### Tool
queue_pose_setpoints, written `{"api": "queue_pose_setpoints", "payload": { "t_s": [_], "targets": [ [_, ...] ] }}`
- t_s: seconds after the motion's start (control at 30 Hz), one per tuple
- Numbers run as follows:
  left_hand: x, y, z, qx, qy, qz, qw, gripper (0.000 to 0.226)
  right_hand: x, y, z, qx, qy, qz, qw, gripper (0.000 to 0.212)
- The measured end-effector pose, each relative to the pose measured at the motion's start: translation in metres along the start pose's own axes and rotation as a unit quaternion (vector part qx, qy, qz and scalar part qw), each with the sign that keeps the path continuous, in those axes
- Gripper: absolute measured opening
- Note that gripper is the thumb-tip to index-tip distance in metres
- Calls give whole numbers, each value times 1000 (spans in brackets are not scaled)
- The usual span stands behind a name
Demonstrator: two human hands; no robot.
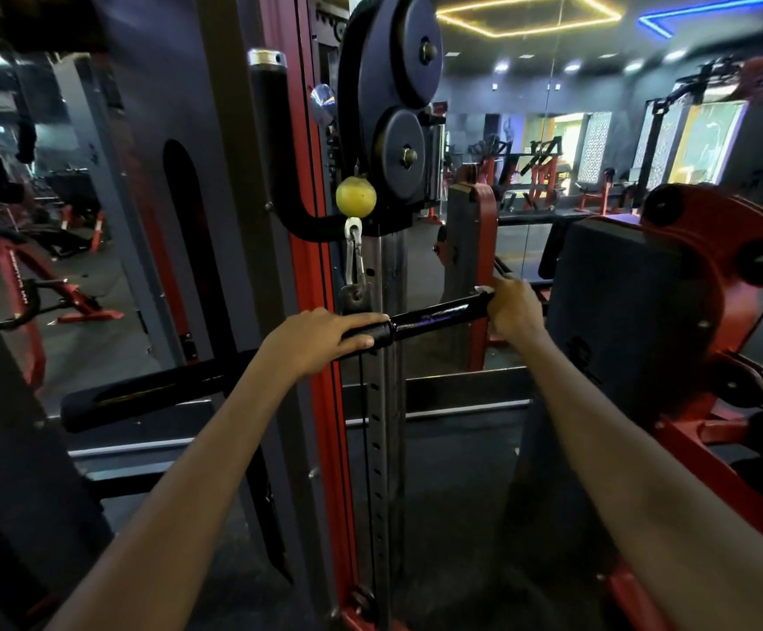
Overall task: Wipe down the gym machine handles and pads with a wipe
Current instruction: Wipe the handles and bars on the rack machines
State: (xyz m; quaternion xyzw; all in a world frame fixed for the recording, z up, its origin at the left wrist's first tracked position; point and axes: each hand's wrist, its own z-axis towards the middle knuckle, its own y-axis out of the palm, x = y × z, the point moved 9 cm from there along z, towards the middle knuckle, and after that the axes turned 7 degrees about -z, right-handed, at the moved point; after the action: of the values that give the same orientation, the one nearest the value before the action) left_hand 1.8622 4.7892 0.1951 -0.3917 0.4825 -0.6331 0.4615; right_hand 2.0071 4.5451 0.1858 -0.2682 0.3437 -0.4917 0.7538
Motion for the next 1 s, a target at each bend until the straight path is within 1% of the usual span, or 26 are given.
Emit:
{"api": "queue_pose_setpoints", "payload": {
  "t_s": [0.03, 0.1, 0.13, 0.2, 0.27, 0.3, 0.37, 0.4, 0.5, 0.57, 0.6, 0.67, 0.77, 0.87, 0.93, 1.0],
  "targets": [
    [0, 1, 0, -2, -1, 7, 1000, 48, -1, 0, 6, -29, 29, 2, 999, 15],
    [-1, 1, 0, -6, -3, 12, 1000, 47, -12, 4, 12, -105, 72, -2, 992, 17],
    [-2, 0, 0, -6, -3, 14, 1000, 47, -23, 9, 12, -152, 73, 7, 986, 18],
    [-3, -2, -1, -8, 0, 16, 1000, 47, -49, 18, 4, -221, 58, 37, 973, 21],
    [-4, -2, -1, -10, 7, 23, 1000, 47, -76, 23, -8, -264, 36, 65, 962, 24],
    [-3, -3, -2, -9, 10, 30, 999, 47, -88, 23, -12, -271, 27, 85, 959, 23],
    [-1, -5, -4, -6, 11, 44, 999, 48, -104, 14, -22, -256, 19, 121, 959, 19],
    [0, -5, -4, -4, 11, 50, 999, 48, -107, 6, -26, -233, 17, 150, 961, 17],
    [-1, -1, -7, -3, 1, 60, 998, 50, -102, -25, -39, -104, 16, 209, 972, 17],
    [-3, 0, -11, 2, -14, 36, 999, 55, -104, -46, -51, -47, -11, 196, 979, 18],
    [-2, -2, -16, 14, -24, 15, 1000, 57, -106, -54, -57, -33, -19, 190, 981, 18],
    [3, -13, -27, 64, -32, 5, 997, 60, -109, -69, -71, -25, -30, 171, 985, 20],
    [21, -28, -55, 149, -22, 35, 988, 60, -117, -89, -101, -42, -38, 127, 990, 26],
    [38, -35, -99, 206, -56, 13, 977, 55, -126, -107, -143, -71, -25, 104, 992, 26],
    [51, -33, -131, 218, -81, -19, 973, 53, -132, -117, -174, -90, -23, 88, 992, 23],
    [64, -23, -163, 195, -100, -54, 974, 50, -139, -125, -208, -99, -23, 74, 992, 19]
  ]
}}
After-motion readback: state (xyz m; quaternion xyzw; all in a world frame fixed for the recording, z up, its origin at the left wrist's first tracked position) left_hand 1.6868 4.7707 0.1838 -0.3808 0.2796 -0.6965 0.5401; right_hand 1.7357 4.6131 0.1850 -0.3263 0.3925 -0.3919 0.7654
